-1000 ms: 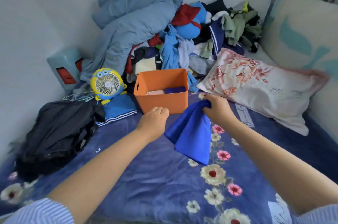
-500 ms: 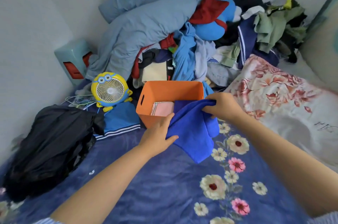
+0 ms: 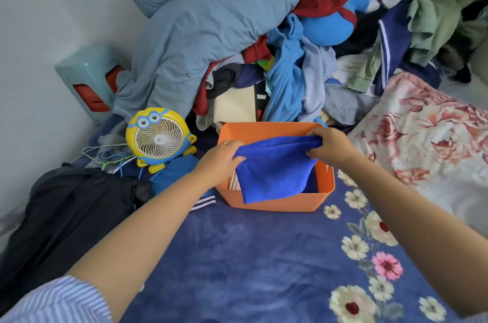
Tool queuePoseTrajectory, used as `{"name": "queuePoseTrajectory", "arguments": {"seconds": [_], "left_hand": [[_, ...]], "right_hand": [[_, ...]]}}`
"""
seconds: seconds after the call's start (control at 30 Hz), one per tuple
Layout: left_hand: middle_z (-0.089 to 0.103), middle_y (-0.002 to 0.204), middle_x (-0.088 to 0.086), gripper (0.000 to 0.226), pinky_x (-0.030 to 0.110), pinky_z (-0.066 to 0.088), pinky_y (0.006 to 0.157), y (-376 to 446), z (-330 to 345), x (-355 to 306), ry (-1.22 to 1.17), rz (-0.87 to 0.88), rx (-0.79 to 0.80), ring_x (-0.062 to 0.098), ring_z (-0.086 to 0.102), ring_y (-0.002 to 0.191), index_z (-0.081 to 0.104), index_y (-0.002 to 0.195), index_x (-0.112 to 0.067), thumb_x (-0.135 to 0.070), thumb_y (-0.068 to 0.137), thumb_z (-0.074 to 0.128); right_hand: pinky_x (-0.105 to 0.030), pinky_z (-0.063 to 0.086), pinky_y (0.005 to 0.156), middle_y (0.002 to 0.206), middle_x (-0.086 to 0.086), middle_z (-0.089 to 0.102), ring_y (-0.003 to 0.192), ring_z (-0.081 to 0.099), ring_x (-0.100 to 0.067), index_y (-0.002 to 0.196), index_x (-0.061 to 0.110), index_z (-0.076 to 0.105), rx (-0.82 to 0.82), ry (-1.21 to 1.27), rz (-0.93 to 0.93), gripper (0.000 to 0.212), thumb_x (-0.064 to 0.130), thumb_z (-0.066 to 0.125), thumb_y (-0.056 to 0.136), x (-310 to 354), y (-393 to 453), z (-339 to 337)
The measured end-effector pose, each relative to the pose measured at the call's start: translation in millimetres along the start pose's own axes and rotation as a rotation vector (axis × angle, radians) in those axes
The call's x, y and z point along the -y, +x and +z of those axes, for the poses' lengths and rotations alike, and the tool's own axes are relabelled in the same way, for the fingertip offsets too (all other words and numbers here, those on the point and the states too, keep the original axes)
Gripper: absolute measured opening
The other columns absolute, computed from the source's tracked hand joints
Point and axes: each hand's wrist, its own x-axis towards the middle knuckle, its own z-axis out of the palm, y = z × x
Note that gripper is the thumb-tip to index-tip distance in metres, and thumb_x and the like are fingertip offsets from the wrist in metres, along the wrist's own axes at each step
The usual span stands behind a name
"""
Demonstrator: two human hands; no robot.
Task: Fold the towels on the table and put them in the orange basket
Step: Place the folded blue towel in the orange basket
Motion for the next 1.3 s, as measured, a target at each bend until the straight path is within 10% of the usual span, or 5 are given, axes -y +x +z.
{"name": "queuePoseTrajectory", "arguments": {"seconds": [0.13, 0.47, 0.77, 1.03, 1.3], "left_hand": [[0.058, 0.090, 0.013, 0.021, 0.037, 0.045, 0.078, 50.8, -4.2, 37.8, -0.276, -0.027, -0.095, 0.021, 0.052, 0.078, 0.058, 0.105, 0.006, -0.005, 0.087, 0.059], [0.051, 0.095, -0.001, 0.024, -0.003, 0.037, 0.057, 136.4, 52.4, 74.4, -0.651, -0.208, -0.103, 0.006, 0.046, 0.073, 0.054, 0.115, -0.005, -0.007, 0.091, 0.054], [0.047, 0.080, 0.001, 0.032, 0.026, 0.034, 0.063, 191.5, 138.6, 114.1, -0.462, -0.563, 0.046, 0.023, 0.048, 0.076, 0.046, 0.115, 0.000, -0.026, 0.098, 0.039], [0.049, 0.134, 0.019, 0.043, 0.040, 0.032, 0.108, 232.8, 202.4, 152.7, -0.219, -0.844, -0.035, 0.033, 0.043, 0.127, 0.043, 0.129, -0.002, -0.032, 0.098, 0.038], [0.046, 0.136, 0.016, 0.044, 0.036, 0.032, 0.110, 271.4, 235.0, 165.3, -0.451, -0.726, -0.341, 0.032, 0.044, 0.127, 0.036, 0.136, -0.005, -0.004, 0.092, 0.040]], "right_hand": [[-0.031, 0.029, 0.060, 0.085, -0.018, 0.054, 0.080, 0.045, -0.024, 0.097, -0.007, 0.061, -0.126, -0.015, 0.059, 0.024, -0.007, 0.056, 0.074, -0.5, 47.4, 26.2], [-0.018, 0.044, 0.077, 0.083, 0.001, 0.054, 0.089, 0.049, -0.016, 0.105, 0.006, 0.056, -0.134, 0.401, 0.081, 0.028, -0.010, 0.051, 0.083, -53.7, 118.1, 67.7], [-0.019, 0.052, 0.047, 0.078, 0.001, 0.048, 0.068, 0.049, -0.009, 0.090, 0.017, 0.047, 0.263, 0.576, 0.452, 0.019, -0.002, 0.043, 0.092, -106.0, 177.4, 150.2], [-0.016, 0.048, 0.039, 0.094, -0.009, 0.048, 0.078, 0.052, -0.021, 0.114, 0.006, 0.048, 0.276, 0.498, 0.603, 0.023, 0.003, 0.046, 0.091, -128.2, 237.2, 229.4], [-0.026, 0.037, 0.078, 0.124, -0.018, 0.055, 0.113, 0.052, -0.031, 0.125, 0.000, 0.042, 0.045, 0.317, 0.463, 0.037, 0.013, 0.052, 0.091, -147.2, 276.1, 261.9]]}}
